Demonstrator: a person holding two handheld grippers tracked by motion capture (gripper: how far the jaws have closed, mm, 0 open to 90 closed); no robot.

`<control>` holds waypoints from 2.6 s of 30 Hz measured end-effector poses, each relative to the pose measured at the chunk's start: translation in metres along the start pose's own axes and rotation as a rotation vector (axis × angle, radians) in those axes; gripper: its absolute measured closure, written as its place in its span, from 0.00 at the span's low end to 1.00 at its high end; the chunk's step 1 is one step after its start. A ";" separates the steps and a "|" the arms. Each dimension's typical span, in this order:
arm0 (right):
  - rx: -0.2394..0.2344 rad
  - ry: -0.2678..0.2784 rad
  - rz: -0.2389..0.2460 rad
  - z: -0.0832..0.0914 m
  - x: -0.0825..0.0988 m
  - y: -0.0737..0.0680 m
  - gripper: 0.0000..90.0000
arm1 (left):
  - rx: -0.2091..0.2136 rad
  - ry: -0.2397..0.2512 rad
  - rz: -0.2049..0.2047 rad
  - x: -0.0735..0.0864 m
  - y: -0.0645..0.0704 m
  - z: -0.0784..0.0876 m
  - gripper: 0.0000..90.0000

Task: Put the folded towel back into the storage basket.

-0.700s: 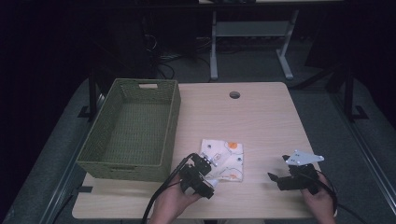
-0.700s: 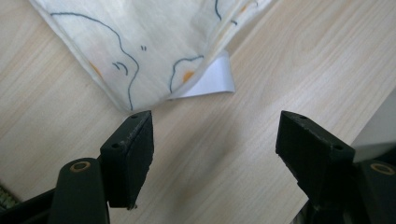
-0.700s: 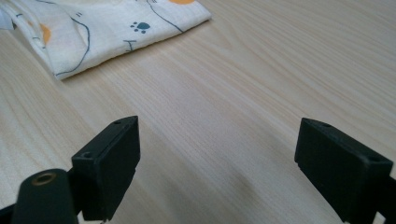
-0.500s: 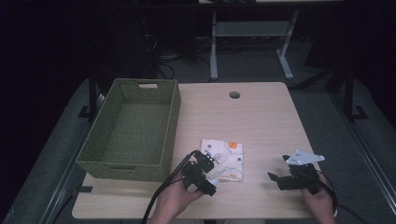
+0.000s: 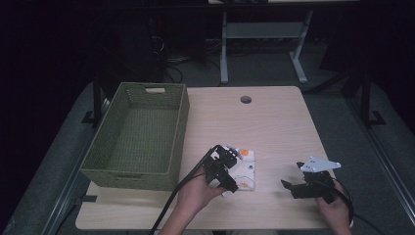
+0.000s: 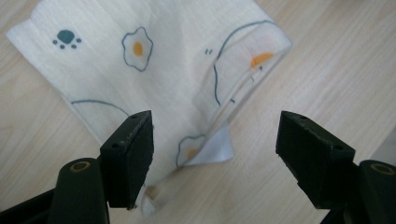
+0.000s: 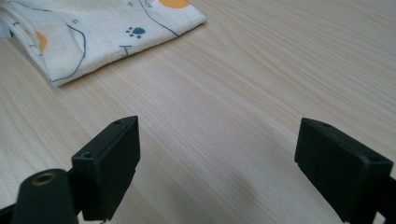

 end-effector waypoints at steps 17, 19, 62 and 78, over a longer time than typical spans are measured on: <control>-0.001 0.005 -0.002 0.001 0.000 0.002 0.15 | -0.012 -0.062 0.044 -0.041 -0.015 -0.020 0.31; -0.002 0.008 -0.006 0.001 -0.001 0.002 0.15 | -0.007 -0.073 0.039 -0.044 -0.017 -0.023 0.31; -0.005 0.021 -0.007 0.003 -0.003 0.000 0.15 | -0.090 -0.151 0.077 -0.048 -0.042 -0.060 0.71; -0.008 0.019 -0.005 0.003 -0.003 0.000 0.15 | -0.080 -0.161 0.036 -0.047 -0.044 -0.058 0.90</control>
Point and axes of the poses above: each handheld gripper's, and its own axes: z roughly backward along the jaws, x roughly out of its underside, y roughly to its right, the point moved 8 cm from there along -z, roughly forward along the jaws
